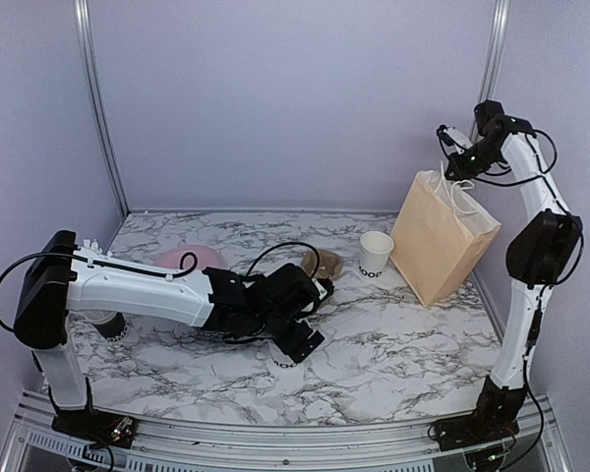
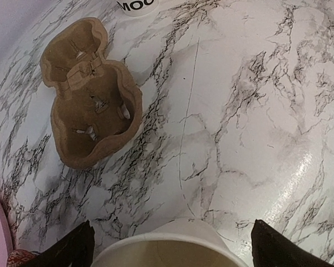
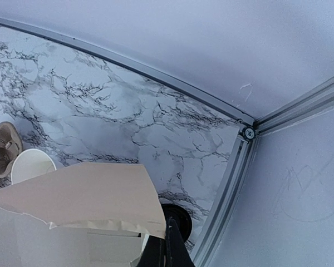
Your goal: Pack the takeout coffee
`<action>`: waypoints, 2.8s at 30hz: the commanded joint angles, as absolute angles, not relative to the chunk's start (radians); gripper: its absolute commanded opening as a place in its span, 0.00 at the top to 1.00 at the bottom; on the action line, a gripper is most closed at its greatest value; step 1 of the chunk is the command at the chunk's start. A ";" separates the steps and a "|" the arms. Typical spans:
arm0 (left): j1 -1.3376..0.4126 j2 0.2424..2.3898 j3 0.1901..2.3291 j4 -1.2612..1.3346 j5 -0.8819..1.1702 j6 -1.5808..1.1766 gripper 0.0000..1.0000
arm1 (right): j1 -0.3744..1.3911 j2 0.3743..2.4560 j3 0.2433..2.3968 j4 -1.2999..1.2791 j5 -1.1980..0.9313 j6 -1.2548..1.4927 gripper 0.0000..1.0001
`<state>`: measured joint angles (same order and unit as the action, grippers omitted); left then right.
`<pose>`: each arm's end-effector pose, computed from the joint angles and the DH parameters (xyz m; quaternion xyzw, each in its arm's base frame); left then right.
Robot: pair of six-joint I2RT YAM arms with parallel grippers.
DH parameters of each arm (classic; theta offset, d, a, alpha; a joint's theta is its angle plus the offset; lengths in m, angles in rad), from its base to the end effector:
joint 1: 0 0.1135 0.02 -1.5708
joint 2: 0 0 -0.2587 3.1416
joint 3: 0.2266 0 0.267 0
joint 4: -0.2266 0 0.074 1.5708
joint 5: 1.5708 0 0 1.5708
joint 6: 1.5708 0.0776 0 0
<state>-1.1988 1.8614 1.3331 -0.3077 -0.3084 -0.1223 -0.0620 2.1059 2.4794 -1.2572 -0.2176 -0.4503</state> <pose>0.1849 -0.4090 0.1722 0.4254 0.8201 -0.1046 0.3682 0.4674 -0.0122 0.3710 -0.2165 0.9114 0.0141 0.3498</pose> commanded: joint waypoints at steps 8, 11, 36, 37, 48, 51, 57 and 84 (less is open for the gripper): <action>-1.212 1.894 1.390 -0.391 -0.319 -0.132 0.01 | -0.033 2.030 2.241 -0.870 -0.425 -0.284 1.00; -1.215 1.900 1.404 -0.402 -0.321 -0.135 0.01 | -0.030 2.066 2.255 -0.835 -0.414 -0.239 1.00; -1.235 1.913 1.402 -0.413 -0.326 -0.139 0.01 | -0.038 2.034 2.166 -0.674 -0.508 -0.099 0.60; -1.236 1.914 1.401 -0.414 -0.326 -0.139 0.01 | -0.038 2.030 2.166 -0.692 -0.512 -0.107 0.57; -1.247 1.932 1.418 -0.413 -0.319 -0.124 0.01 | -0.036 1.838 1.959 -0.620 -0.382 -0.178 0.39; -1.251 1.913 1.401 -0.413 -0.333 -0.130 0.01 | -0.035 1.779 1.921 -0.630 -0.359 -0.196 0.37; -1.262 1.860 1.378 -0.402 -0.366 -0.133 0.01 | -0.029 1.601 1.873 -0.751 -0.316 -0.220 0.35; -1.266 1.652 1.319 -0.236 -0.362 -0.105 0.01 | -0.032 1.349 1.062 -0.355 -0.207 -0.394 1.00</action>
<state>-1.2606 1.7092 1.3430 -0.2577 -0.3511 -0.1047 -0.0376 1.2610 1.0145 -0.5407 -0.1646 -0.3981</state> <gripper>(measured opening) 0.988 0.007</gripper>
